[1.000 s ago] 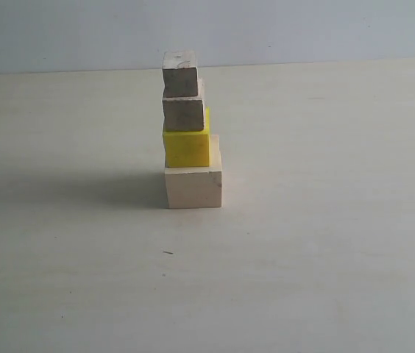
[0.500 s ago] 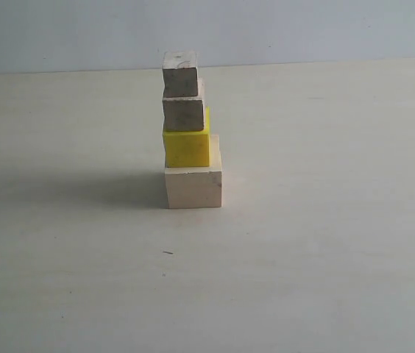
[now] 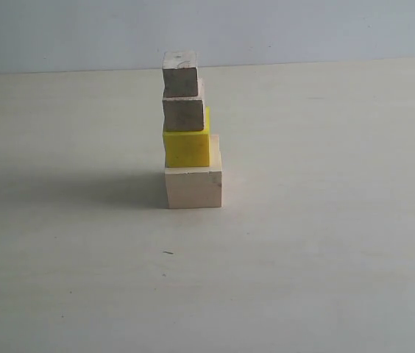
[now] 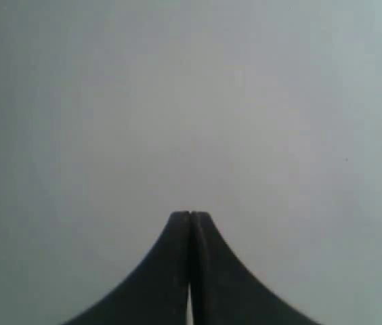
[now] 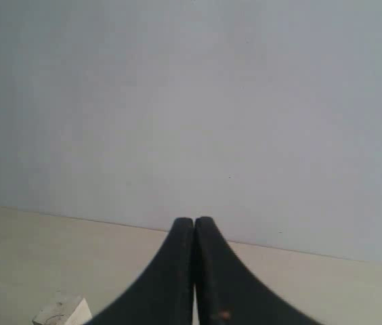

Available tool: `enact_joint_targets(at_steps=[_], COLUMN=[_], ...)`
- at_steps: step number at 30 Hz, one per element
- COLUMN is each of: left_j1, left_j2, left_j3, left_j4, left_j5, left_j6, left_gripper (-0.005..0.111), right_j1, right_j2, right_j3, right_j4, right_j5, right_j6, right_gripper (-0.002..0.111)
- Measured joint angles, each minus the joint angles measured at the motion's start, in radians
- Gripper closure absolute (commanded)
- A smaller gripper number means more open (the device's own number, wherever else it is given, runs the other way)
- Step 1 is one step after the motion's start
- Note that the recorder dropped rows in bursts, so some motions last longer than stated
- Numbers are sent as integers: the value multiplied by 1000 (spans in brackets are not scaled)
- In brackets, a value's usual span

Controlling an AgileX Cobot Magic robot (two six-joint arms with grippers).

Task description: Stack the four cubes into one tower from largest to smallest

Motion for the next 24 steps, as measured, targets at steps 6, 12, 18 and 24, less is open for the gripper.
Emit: enact_joint_targets(at_steps=[6,12,18,24], left_j1=[0,0,8,82], left_j2=[-36,-79,-139,-226], left_j3=[40,107,212,355], left_j4=[234,955,1339,1433], left_j5=[-2,104,170,171], left_j6=[-272,-1017,-1485,-1653], left_gripper=[107,107,107,107], right_j1=[0,0,0,0], right_j2=[0,0,0,0], right_j3=[0,0,0,0], right_j4=[0,0,0,0], right_j5=[0,0,0,0], right_j6=[0,0,0,0], right_gripper=[108,108,108,108])
